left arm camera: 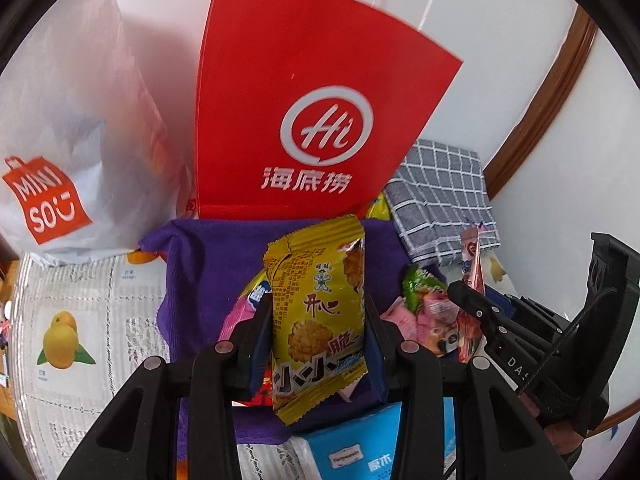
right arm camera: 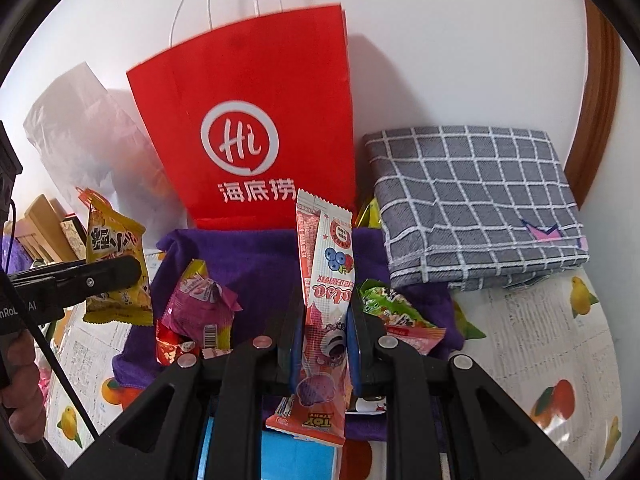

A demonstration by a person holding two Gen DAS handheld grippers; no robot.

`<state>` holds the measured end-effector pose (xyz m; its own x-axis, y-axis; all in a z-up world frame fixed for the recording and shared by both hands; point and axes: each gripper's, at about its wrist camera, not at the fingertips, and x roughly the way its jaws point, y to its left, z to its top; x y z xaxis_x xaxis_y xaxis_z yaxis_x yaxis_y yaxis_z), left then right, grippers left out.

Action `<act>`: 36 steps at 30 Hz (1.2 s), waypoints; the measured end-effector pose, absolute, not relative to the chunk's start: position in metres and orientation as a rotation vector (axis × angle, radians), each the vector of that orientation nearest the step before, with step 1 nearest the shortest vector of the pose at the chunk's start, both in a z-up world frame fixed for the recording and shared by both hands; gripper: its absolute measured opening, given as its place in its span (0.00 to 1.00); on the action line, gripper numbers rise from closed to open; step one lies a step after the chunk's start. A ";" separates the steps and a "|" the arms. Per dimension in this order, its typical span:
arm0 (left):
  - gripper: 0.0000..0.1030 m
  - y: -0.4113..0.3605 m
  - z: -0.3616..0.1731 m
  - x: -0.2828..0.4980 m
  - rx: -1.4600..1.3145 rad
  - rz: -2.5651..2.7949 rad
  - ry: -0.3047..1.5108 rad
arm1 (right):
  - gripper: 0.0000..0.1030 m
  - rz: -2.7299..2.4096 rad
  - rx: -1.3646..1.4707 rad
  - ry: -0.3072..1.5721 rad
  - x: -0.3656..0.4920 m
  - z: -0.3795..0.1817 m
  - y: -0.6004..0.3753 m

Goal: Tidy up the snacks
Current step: 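Lower the yellow bag and long packet onto the towel with both tools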

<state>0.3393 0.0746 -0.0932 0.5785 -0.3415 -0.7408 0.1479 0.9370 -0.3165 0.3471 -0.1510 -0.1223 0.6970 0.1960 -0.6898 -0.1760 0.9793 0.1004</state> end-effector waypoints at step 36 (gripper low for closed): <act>0.37 0.070 -0.125 0.351 -0.235 -0.293 0.984 | 0.19 0.235 -0.033 0.908 0.372 -0.188 -0.138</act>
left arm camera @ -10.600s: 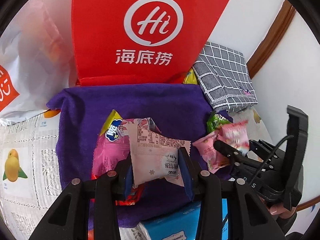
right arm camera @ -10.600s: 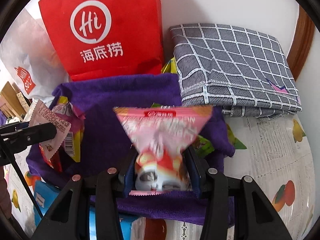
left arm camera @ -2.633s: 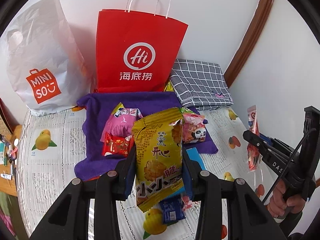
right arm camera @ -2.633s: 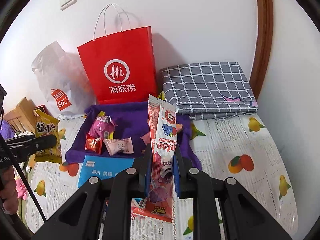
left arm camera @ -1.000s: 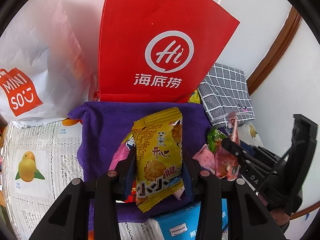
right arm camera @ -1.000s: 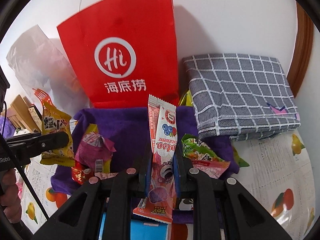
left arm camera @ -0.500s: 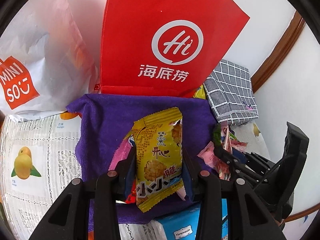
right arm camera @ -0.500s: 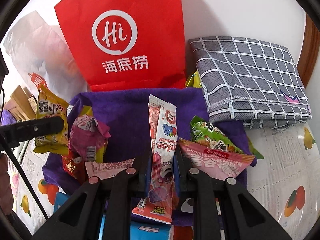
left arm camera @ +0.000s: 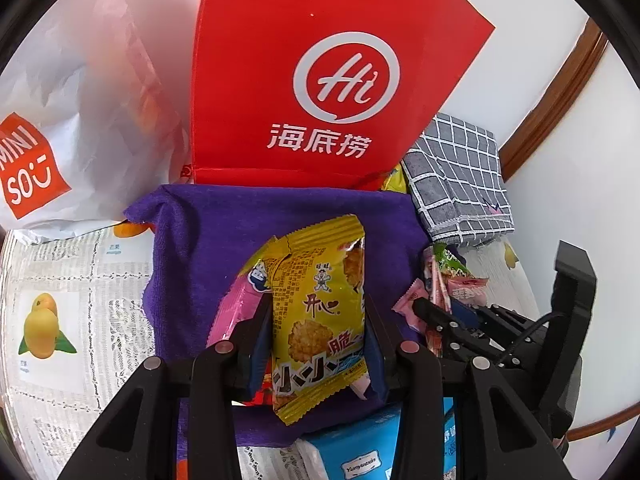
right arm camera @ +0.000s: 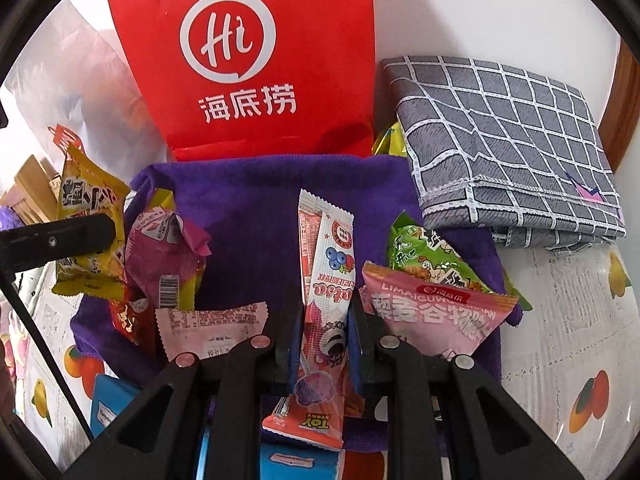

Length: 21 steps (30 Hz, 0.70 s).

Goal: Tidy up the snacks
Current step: 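Lower the yellow bag and long packet onto the towel with both tools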

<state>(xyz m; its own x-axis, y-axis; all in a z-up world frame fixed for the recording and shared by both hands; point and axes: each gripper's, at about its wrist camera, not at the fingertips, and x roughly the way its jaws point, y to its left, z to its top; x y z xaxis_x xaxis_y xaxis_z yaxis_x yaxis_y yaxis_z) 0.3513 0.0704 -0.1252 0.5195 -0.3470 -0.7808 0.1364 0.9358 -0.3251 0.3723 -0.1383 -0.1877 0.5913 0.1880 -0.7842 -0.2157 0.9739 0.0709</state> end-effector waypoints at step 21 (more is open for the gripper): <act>0.37 0.058 -0.136 0.356 -0.230 -0.330 1.013 | 0.43 0.223 -0.044 0.924 0.373 -0.184 -0.131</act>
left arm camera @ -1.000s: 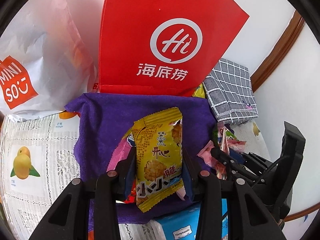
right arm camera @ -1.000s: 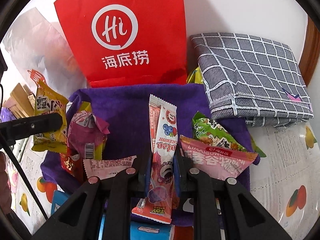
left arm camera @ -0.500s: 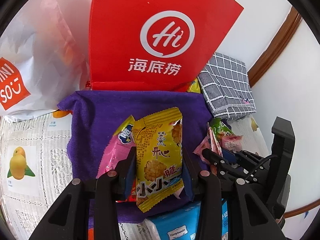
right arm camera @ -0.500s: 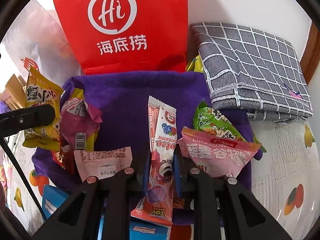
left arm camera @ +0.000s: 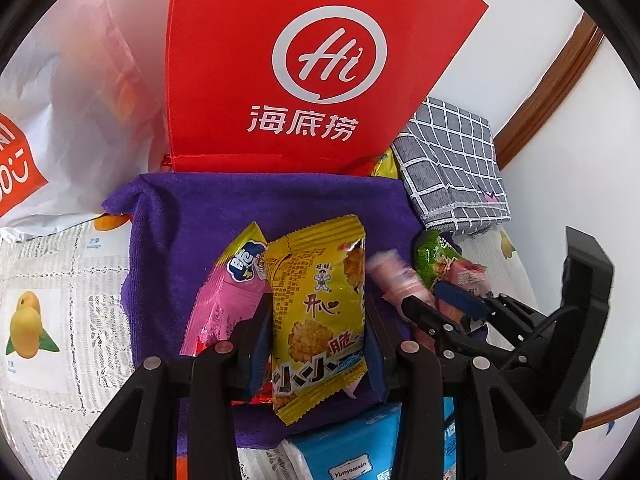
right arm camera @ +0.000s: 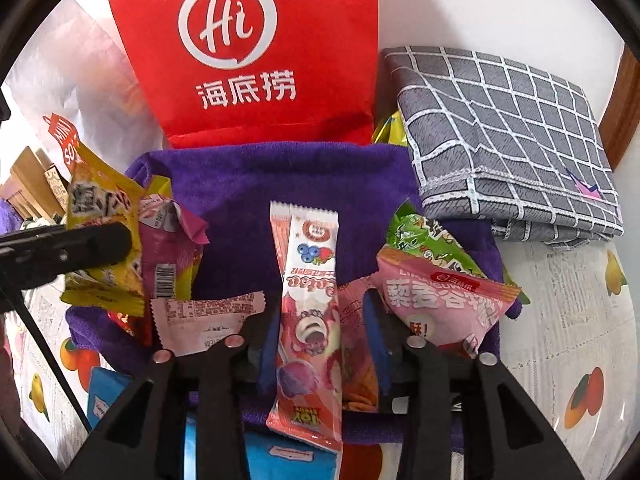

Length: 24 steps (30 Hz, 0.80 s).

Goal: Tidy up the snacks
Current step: 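Lower the yellow bag and long packet onto the towel with both tools, then open both tools and lift them away from the towel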

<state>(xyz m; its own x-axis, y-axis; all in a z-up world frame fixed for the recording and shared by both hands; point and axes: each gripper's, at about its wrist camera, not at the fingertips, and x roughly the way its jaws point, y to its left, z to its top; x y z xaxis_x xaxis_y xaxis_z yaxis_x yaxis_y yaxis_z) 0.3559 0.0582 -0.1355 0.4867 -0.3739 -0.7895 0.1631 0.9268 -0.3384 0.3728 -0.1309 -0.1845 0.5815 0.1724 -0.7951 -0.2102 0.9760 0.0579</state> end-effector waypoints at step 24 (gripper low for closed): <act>0.54 0.040 -0.139 0.359 -0.225 -0.381 1.029 | 0.51 0.144 0.054 0.828 0.352 -0.139 -0.164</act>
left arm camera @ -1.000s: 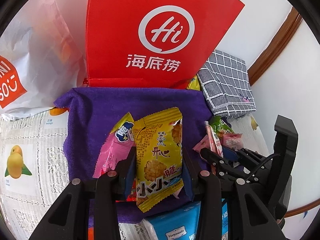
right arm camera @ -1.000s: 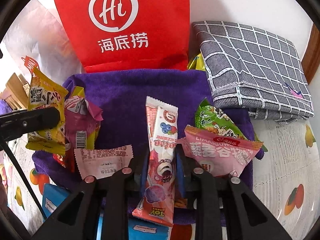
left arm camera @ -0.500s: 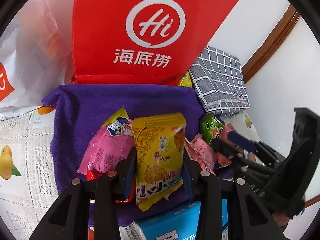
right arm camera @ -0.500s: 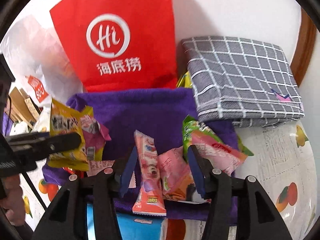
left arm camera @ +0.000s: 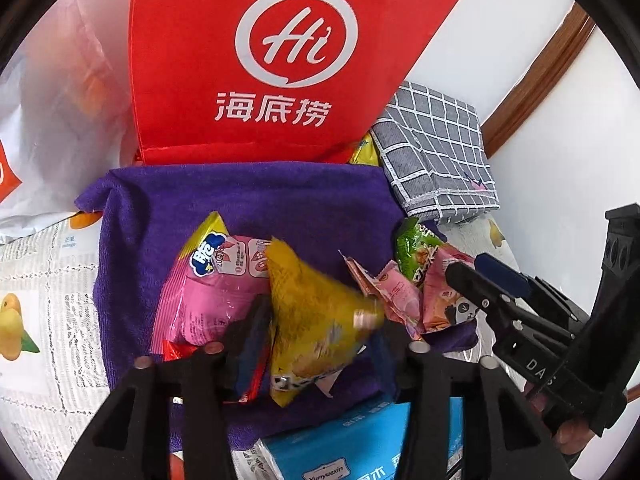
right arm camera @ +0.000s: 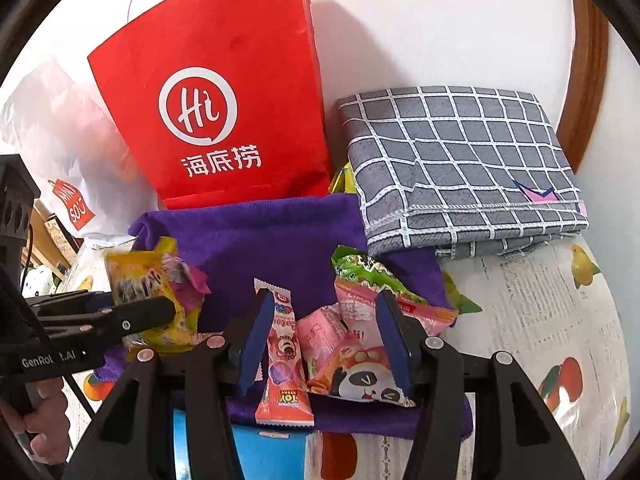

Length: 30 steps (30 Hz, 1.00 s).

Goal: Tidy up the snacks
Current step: 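Open both tools and lift them away from the towel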

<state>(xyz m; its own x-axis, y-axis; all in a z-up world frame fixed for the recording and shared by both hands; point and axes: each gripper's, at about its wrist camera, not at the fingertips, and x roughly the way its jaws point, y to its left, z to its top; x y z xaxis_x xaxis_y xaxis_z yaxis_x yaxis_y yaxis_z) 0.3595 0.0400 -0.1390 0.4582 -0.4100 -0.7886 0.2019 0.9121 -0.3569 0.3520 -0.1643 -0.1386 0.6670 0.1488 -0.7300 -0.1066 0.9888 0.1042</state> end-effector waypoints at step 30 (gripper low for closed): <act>0.87 0.037 -0.051 0.278 -0.171 -0.424 0.865 | 0.52 0.021 0.019 0.780 0.249 -0.098 -0.190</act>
